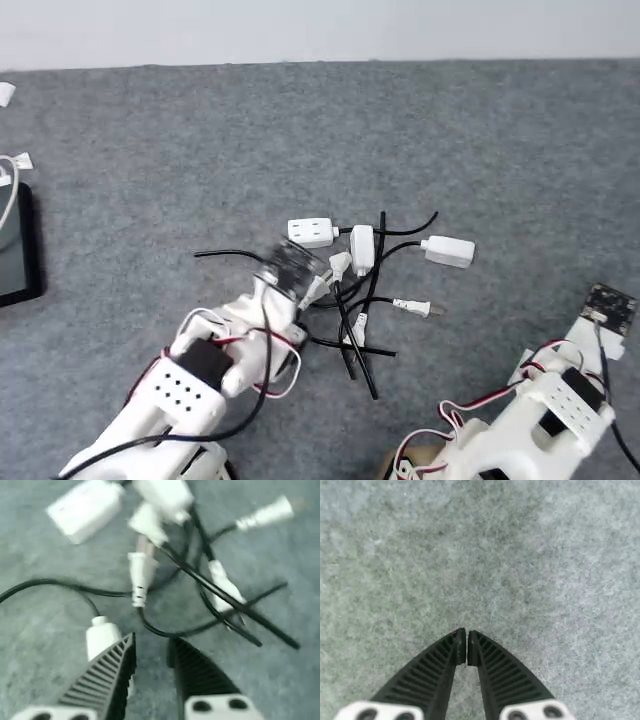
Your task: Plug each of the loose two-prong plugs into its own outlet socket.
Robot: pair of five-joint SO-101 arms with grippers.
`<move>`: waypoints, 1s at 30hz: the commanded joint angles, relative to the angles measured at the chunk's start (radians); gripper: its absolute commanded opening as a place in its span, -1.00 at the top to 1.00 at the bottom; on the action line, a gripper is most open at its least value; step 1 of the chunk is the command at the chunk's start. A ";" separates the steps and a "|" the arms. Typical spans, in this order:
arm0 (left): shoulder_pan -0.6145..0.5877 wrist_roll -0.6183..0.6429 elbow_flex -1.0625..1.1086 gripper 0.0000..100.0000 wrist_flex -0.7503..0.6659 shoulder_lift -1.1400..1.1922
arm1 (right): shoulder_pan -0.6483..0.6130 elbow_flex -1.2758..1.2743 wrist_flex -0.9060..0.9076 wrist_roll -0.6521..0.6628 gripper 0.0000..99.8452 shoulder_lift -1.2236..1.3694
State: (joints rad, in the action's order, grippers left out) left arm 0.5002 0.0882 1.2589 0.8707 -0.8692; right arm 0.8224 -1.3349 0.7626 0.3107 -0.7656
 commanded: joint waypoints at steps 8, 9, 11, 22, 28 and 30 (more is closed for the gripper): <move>-0.167 -0.005 -0.093 0.96 -0.100 0.272 | -0.004 0.005 -0.012 0.009 0.98 -0.021; -0.187 -0.005 -0.101 0.96 -0.097 0.288 | -0.004 0.005 -0.012 0.009 0.98 -0.021; -0.216 -0.005 -0.116 0.96 -0.081 0.316 | -0.004 0.005 -0.012 0.009 0.98 -0.021; -0.374 -0.005 -0.143 0.96 -0.021 0.350 | -0.004 0.005 -0.012 0.011 0.98 -0.021; -0.385 -0.006 -0.145 0.95 0.003 0.353 | -0.002 0.005 -0.012 0.034 0.98 -0.021; -0.387 -0.009 -0.145 0.88 0.008 0.353 | -0.002 0.005 -0.012 0.034 0.98 -0.021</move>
State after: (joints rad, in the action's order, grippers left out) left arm 0.1320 0.0790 1.1454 0.8554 -0.5209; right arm 0.8224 -1.3349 0.7626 0.3307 -0.7656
